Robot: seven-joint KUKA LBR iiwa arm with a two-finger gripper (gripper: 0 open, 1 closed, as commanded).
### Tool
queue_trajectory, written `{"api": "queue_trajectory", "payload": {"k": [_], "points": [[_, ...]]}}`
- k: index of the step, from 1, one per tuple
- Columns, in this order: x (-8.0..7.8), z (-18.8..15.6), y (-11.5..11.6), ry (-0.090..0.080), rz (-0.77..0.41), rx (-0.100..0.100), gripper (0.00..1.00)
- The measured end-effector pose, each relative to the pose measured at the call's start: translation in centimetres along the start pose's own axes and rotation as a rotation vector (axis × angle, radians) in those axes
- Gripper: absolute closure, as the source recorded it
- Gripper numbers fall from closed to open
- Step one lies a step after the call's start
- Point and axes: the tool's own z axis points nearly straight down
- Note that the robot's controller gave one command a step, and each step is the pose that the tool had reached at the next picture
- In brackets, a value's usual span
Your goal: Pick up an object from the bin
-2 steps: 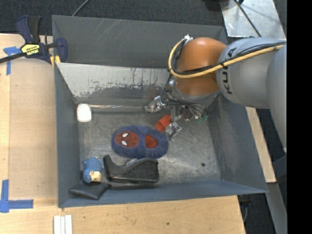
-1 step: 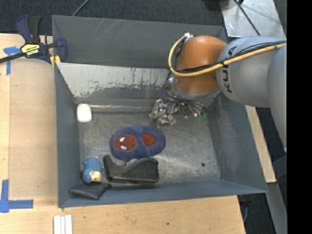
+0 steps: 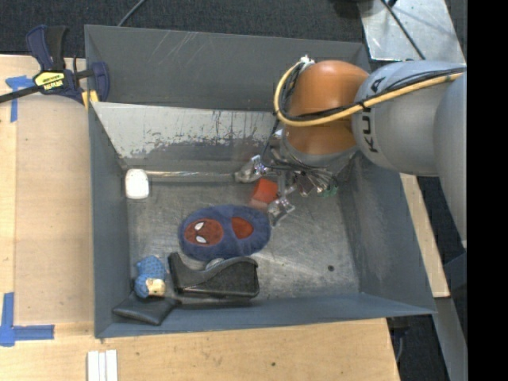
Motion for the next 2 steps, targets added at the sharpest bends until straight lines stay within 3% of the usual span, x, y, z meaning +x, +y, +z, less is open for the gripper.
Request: {"api": "queue_trajectory", "payload": {"k": [1, 2], "points": [[0.2, -17.8, 7.1, 0.0, -0.12, -0.001, 0.0], [-0.3, -5.0, 9.4, 0.015, -0.318, -0.009, 0.0]]}}
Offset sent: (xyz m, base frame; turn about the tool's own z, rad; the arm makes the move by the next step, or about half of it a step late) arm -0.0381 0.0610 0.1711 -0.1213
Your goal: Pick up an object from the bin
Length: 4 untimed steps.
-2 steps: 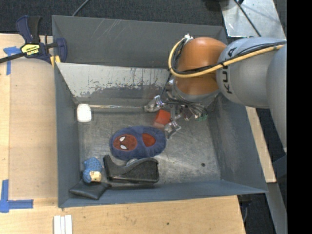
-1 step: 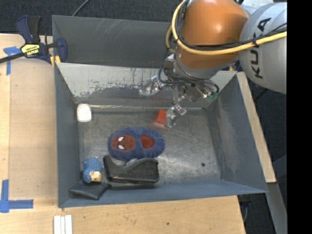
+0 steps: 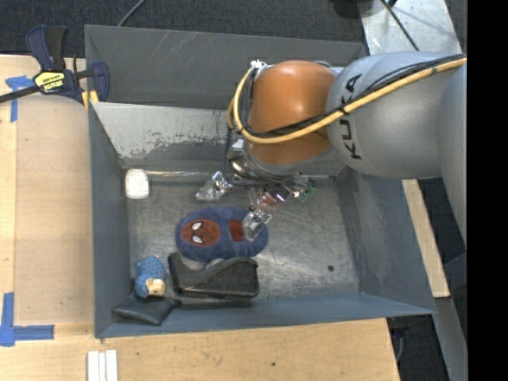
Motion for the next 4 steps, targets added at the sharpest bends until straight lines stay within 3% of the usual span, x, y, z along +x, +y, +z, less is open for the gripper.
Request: {"api": "queue_trajectory", "payload": {"k": [1, 2, 3, 4], "points": [[0.2, 4.8, -1.8, -0.007, -0.057, 0.003, 0.0], [0.4, 4.5, -1.9, 0.003, -0.057, 0.003, 1.0], [-0.7, -7.0, -1.1, -0.013, -0.041, 0.01, 1.0], [1.0, -23.8, -2.0, -0.009, -0.496, 0.011, 1.0]]}}
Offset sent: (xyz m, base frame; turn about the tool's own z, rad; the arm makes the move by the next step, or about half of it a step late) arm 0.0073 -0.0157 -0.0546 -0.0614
